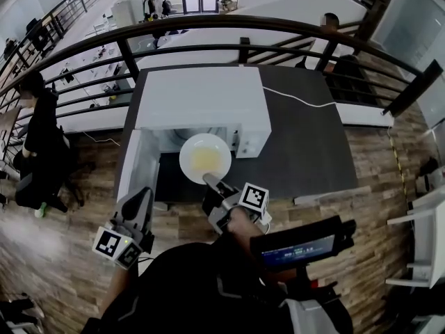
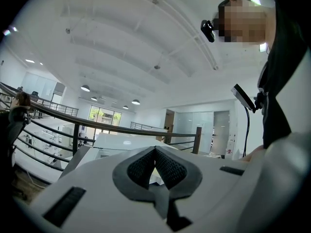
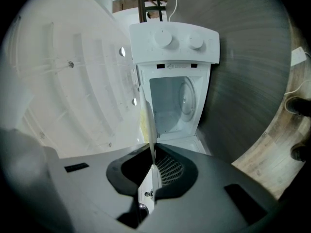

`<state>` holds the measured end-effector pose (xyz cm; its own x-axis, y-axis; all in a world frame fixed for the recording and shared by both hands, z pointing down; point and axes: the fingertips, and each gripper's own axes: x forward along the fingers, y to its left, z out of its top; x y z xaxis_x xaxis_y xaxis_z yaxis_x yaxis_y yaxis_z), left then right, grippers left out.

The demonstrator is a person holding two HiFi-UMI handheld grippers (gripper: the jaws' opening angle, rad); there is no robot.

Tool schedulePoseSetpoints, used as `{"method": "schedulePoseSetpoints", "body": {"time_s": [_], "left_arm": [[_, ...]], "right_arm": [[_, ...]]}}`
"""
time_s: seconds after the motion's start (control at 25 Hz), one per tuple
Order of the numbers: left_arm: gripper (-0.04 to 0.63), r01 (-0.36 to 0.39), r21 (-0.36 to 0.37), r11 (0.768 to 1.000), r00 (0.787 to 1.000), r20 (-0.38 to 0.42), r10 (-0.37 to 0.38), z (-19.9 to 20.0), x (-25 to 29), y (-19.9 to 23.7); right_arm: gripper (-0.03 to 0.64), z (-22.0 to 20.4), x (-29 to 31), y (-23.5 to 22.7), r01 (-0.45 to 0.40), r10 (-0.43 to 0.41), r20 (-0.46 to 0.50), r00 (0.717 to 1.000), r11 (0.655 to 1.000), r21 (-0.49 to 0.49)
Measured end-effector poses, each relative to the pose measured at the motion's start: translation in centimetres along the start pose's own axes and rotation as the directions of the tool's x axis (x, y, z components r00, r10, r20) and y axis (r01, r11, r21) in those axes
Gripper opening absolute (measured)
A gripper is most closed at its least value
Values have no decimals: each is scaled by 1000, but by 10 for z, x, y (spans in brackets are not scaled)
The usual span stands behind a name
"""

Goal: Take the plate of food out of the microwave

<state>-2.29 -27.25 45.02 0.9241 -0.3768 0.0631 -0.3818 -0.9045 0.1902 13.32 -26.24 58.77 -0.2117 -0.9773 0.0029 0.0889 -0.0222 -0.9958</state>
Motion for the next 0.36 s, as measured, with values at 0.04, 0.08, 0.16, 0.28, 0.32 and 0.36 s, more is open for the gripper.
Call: {"method": "schedulePoseSetpoints", "body": {"time_s": [0.04, 0.08, 0.16, 0.28, 0.32, 0.36], "left_arm": [[5, 1, -3, 1000, 1000, -4, -1, 0, 0, -1], [5, 2, -5, 1000, 1000, -7, -2, 1, 0, -1], [5, 3, -5, 1000, 1000, -7, -3, 2, 2, 1], [5, 6, 2, 1000, 1000, 0, -6, -2, 6, 7], [5, 6, 4, 1000, 1000, 1, -6, -4, 7, 9], [5, 7, 6, 1000, 1000, 1, -7, -7, 8, 11]], "right_arm": [[17, -1, -1, 2, 1, -1, 0, 1000, 1000, -2], [17, -1, -1, 3, 3, -3, 1, 1000, 1000, -4], [17, 0, 0, 3, 6, -6, 3, 1000, 1000, -6], [17, 3, 4, -2, 3, -3, 4, 1000, 1000, -12], [17, 4, 6, -4, 1, 0, 5, 1000, 1000, -15], [17, 4, 7, -6, -3, 3, 6, 1000, 1000, -18]]}}
